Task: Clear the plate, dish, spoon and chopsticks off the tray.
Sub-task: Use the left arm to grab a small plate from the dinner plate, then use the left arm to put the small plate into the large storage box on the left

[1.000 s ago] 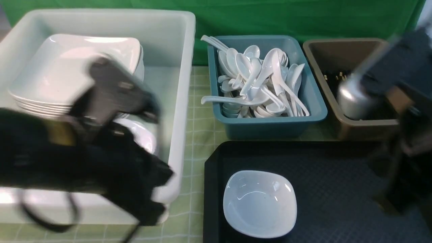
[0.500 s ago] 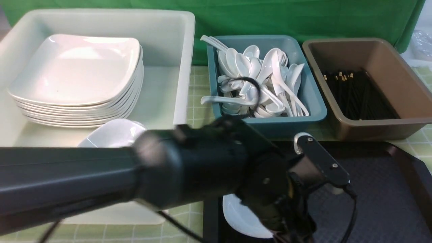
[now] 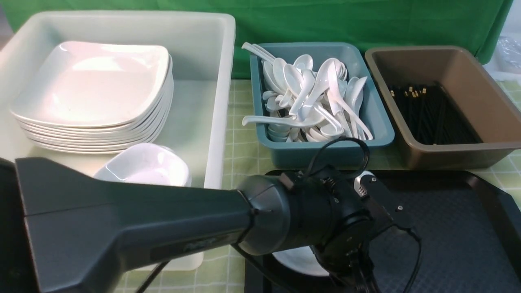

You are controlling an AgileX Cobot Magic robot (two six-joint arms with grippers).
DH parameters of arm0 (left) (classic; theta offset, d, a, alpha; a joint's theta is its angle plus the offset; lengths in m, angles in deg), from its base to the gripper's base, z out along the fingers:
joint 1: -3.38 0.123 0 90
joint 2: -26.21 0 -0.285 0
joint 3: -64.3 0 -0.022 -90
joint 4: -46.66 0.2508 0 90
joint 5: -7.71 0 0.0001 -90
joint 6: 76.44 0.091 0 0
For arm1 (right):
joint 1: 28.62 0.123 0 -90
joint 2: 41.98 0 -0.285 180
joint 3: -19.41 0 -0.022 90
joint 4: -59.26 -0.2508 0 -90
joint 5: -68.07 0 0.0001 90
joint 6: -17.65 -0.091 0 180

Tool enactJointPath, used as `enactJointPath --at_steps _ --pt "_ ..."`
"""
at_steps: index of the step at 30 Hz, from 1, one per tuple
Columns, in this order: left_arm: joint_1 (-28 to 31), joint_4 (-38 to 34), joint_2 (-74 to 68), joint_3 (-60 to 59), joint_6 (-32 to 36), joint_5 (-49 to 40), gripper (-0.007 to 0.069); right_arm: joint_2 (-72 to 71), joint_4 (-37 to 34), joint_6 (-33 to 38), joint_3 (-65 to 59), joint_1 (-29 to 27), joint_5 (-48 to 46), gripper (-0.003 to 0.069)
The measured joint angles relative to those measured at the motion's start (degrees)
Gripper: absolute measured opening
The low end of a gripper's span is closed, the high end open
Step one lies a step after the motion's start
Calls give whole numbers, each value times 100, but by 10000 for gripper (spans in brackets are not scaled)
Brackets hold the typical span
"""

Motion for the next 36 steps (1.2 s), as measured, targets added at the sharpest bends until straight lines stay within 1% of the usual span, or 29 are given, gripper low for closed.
enactJointPath --at_steps 1,6,7,8,11,14,16,18,20,21,23,24,26,28,29,32,36 --pt "0 9 49 22 6 -8 197 0 0 0 0 0 0 41" --pt "-91 -71 396 38 74 -304 126 0 0 -3 0 0 0 49" --pt "-189 -139 706 32 74 -453 71 0 0 -14 0 0 0 52" --pt "-258 -170 879 32 69 -496 45 0 0 -28 0 0 0 52" --pt "-429 -240 1501 32 59 -542 31 0 0 -85 0 0 79 54" --pt "-517 -127 2415 32 59 -554 30 0 0 -108 0 0 447 55" --pt "-504 72 2890 32 19 -697 30 0 0 -116 0 0 767 55" --pt "-388 437 3450 -50 -78 -982 30 6 0 -123 0 0 1100 55" --pt "-288 639 3657 -139 -130 -1141 30 14 0 -125 0 0 1182 55" --pt "-53 957 3906 -354 -202 -1366 30 47 0 -125 0 0 1314 56" --pt "335 1232 4143 -694 -207 -1553 30 110 0 -125 0 0 1355 57" --pt "649 1344 4242 -973 -133 -1579 30 153 0 -125 0 0 1371 58" --pt "1166 1423 4300 -1407 36 -1520 30 222 0 -125 0 0 1378 59" --pt "1730 1470 4279 -1863 368 -1255 30 264 0 -129 -2 0 1368 60" --pt "1924 1478 4261 -2024 464 -1112 30 269 0 -129 -2 0 1368 62" --pt "2455 1497 4153 -2473 868 -452 30 275 -14 -129 -2 0 1349 67" --pt "2682 1559 3959 -2600 1010 -96 32 275 -113 -113 -2 0 1330 71"
